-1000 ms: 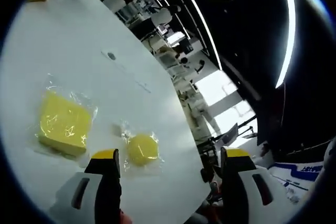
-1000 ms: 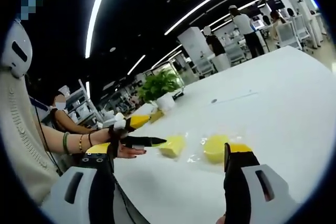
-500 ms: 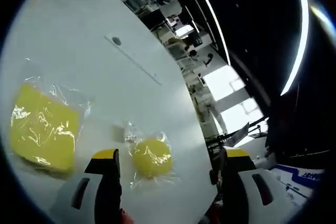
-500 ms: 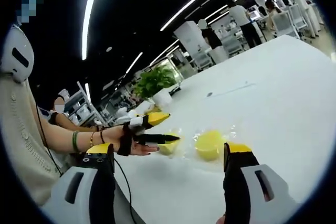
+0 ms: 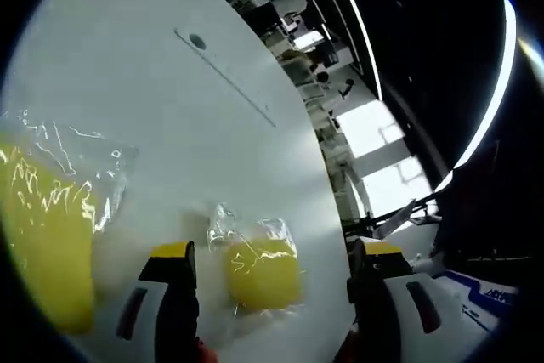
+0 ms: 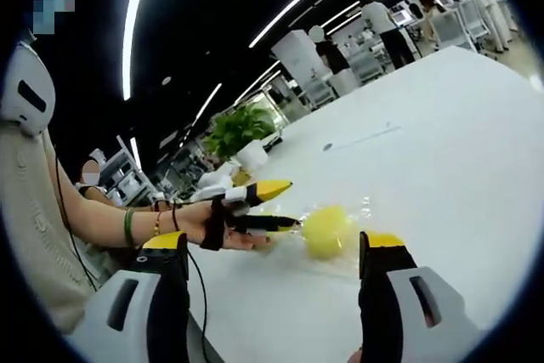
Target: Compare the silicone blocks by pressing each to a similar depth, holding the contact briefly, and releasing to observe deformation and rebound differences across the visible hardness samples.
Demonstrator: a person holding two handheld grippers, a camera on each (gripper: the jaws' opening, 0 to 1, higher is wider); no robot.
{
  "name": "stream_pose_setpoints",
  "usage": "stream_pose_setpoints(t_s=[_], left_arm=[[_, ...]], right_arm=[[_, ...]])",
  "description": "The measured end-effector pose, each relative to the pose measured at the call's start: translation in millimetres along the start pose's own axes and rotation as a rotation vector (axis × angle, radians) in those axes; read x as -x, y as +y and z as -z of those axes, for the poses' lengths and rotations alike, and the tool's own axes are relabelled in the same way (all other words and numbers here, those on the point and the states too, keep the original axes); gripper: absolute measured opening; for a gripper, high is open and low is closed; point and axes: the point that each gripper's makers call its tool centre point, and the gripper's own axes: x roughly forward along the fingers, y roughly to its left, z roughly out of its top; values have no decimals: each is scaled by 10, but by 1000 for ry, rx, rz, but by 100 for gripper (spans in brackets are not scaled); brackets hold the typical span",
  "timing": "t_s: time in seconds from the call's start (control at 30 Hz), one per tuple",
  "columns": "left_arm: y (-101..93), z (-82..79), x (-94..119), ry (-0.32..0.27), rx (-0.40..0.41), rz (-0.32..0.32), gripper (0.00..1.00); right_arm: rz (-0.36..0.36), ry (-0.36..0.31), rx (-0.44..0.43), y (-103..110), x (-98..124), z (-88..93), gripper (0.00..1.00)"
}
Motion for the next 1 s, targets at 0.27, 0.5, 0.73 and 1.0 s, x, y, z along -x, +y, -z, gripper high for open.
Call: stream_pose_setpoints(t_s=[0.27,0.5,0.73,1.0], left_arm=[[37,-43,-125,-9,17,9,69],[31,-32,-249,-7,22,6,58],[165,-25,-323,1,22,-79,35],[255,71,-404,45,70,-117,12]], right_arm=[[6,-3,-8,-61,-17,-19,75],[17,-3,-17,-142,-16,-22,74],[16,-9,-20,-179,-21,-22,73],[20,-11,-27,-225,17,-5,71]])
